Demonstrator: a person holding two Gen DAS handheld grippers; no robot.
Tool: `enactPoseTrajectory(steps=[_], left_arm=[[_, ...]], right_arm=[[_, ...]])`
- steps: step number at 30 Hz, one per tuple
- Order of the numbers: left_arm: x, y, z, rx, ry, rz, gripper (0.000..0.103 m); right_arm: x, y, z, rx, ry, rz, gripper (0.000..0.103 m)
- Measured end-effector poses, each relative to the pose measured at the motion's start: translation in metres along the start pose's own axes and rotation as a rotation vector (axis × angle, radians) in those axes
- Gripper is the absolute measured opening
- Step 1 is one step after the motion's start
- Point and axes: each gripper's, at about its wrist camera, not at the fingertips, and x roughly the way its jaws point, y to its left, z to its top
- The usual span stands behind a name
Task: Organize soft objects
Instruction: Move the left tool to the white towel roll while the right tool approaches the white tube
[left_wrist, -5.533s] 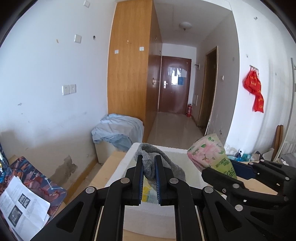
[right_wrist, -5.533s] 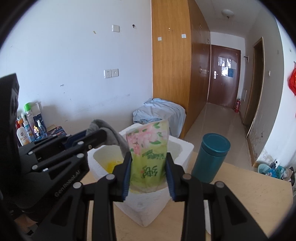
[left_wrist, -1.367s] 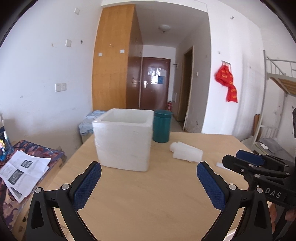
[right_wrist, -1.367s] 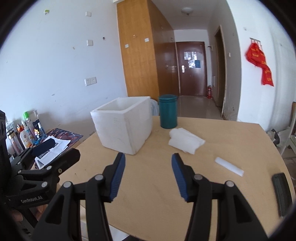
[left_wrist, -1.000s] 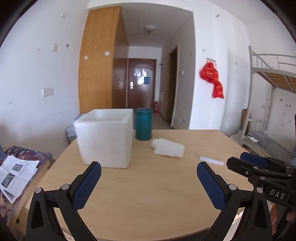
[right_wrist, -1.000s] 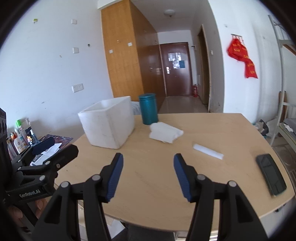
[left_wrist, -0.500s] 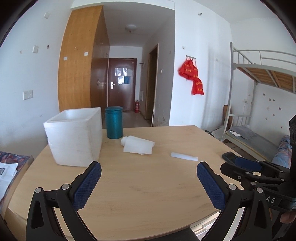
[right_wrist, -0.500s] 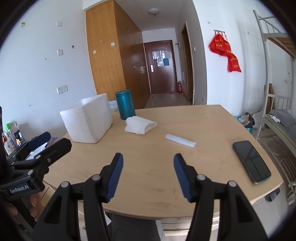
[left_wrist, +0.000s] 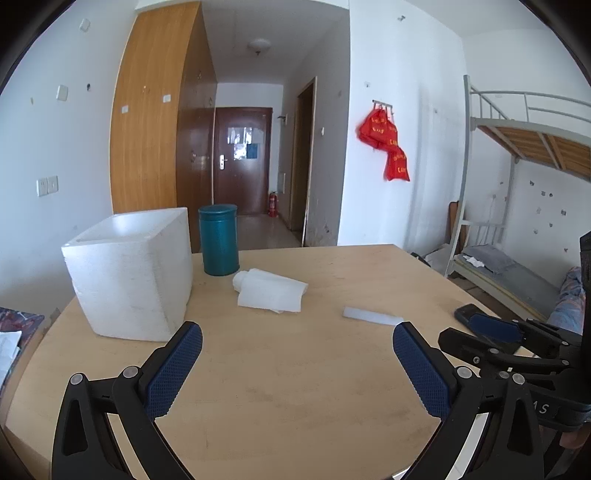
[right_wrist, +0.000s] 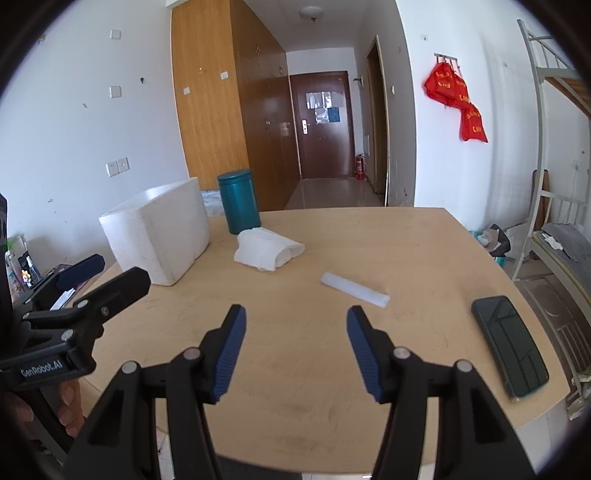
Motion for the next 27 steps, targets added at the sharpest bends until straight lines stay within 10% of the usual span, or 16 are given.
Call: enactPoseTrajectory(steps=[27], left_arm=[[0.147,0.026,0.031,-0.119,0.175,0.099,0.103]], right_arm=[[0.109,-0.047,0.035,-0.039,0.192,-0.017,0.061]])
